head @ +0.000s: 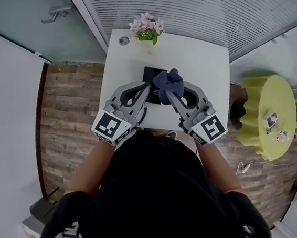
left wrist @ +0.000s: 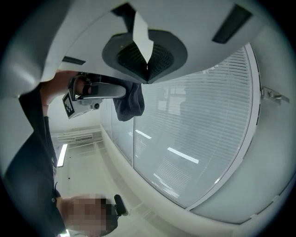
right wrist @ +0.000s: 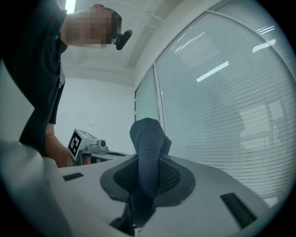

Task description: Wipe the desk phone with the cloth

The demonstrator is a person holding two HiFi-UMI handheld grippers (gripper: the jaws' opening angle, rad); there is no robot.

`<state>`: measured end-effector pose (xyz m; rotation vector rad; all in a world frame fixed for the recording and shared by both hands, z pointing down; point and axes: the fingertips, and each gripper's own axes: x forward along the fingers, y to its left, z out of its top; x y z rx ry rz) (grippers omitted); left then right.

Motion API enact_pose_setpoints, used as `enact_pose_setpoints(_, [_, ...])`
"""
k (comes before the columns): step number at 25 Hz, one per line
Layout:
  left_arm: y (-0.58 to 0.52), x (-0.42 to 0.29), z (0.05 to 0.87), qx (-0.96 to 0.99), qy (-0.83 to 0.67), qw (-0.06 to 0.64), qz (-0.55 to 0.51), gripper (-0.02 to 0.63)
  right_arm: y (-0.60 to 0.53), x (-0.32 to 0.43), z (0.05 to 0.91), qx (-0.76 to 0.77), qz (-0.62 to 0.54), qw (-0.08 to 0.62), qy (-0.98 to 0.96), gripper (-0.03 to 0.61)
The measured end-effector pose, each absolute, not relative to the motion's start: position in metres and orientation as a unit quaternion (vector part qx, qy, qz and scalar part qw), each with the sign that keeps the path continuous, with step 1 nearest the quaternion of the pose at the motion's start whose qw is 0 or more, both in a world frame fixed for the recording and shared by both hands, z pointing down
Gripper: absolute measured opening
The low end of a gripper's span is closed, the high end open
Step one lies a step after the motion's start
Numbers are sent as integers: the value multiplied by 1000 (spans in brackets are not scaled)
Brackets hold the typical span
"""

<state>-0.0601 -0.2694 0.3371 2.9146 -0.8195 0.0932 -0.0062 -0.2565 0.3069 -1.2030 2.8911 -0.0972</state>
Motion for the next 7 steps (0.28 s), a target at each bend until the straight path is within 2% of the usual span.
enact_pose_setpoints(7, [-271, -61, 336, 959, -275, 52, 31, 9, -257, -9, 298, -382, -28, 8, 924, 87])
